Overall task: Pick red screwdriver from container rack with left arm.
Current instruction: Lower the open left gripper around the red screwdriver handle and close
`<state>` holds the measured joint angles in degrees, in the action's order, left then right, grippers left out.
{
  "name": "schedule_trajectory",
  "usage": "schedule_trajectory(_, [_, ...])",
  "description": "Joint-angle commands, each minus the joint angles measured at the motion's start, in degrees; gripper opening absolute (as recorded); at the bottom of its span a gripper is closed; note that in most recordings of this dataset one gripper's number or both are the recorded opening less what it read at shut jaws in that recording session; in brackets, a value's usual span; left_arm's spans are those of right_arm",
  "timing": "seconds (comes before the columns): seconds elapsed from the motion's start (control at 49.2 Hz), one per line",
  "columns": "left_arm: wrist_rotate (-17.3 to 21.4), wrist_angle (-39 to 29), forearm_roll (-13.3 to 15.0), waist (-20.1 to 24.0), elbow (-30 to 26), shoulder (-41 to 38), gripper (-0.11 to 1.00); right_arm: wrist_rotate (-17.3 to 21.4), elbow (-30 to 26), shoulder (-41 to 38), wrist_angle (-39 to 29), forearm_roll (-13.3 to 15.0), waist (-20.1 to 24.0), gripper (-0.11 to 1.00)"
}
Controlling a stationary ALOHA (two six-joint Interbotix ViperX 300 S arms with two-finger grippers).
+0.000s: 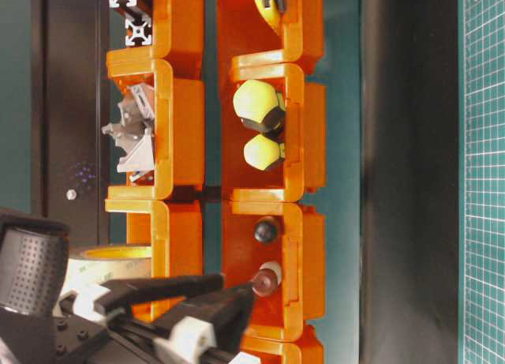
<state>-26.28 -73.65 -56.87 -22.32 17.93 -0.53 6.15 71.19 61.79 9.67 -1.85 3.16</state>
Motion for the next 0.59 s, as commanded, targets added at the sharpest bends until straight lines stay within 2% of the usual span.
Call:
schedule_trajectory(0.0, [-0.18, 3.87, -0.26, 0.18, -0.18, 1.14, 0.52, -0.09, -0.62, -0.35, 0.0, 0.09, 0.09, 0.0])
schedule_trajectory(0.102, [-0.35, 8.26, -0.26, 0.62, 0.62, 1.14, 0.79, -0.09, -0.35, -0.35, 0.0, 0.09, 0.18, 0.0])
schedule_trajectory(0.183, [-0.97, 8.53, -0.26, 1.49, 1.23, 1.14, 0.9, -0.09, -0.26, -0.35, 0.0, 0.09, 0.18, 0.0])
schedule_trajectory(0.325, [-1.32, 8.44, -0.18, 2.99, 2.46, 1.76, 0.85, -0.09, -0.09, -0.35, 0.0, 0.09, 0.18, 0.0])
schedule_trajectory(0.57, [-1.41, 8.44, -0.18, 5.27, 4.04, 2.72, 0.86, 0.0, -0.09, -0.35, 0.09, 0.09, 0.18, 0.0])
